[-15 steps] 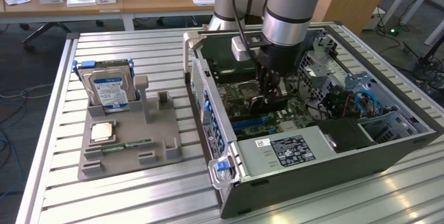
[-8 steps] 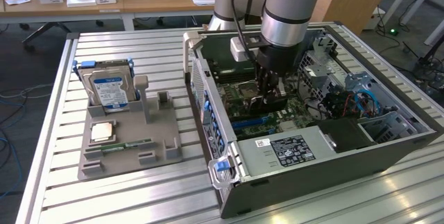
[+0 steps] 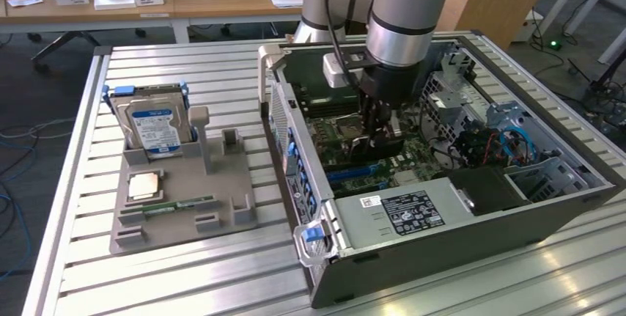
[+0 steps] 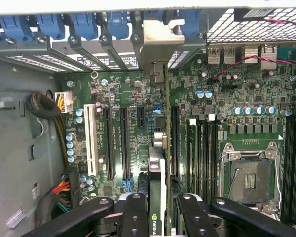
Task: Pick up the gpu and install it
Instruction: 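Insert the gpu into the slot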
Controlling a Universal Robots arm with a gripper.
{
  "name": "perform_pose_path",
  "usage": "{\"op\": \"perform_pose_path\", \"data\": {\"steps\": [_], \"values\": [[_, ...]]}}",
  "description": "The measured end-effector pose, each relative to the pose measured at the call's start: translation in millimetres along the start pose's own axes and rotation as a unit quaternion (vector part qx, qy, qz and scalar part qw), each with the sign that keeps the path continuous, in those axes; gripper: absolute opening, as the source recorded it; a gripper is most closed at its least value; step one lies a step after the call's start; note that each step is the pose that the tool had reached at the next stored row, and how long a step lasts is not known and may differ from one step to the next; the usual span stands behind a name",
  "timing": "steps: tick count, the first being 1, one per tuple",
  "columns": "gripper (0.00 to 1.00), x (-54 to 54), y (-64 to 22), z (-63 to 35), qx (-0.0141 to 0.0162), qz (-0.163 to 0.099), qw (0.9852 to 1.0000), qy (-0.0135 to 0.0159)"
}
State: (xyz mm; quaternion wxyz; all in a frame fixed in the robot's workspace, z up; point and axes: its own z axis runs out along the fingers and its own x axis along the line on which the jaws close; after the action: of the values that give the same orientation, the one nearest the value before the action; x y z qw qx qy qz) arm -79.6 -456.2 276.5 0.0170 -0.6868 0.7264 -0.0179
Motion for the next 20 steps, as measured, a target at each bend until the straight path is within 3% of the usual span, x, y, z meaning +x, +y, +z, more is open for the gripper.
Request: {"op": "perform_pose_path", "data": {"steps": [15,20], "values": [[0.27,0.4,5.2,-0.3,-0.0001,0.000,1.0000,0.0001],[0.27,0.4,6.0,3.7,0.0000,0.000,1.0000,0.0001]]}}
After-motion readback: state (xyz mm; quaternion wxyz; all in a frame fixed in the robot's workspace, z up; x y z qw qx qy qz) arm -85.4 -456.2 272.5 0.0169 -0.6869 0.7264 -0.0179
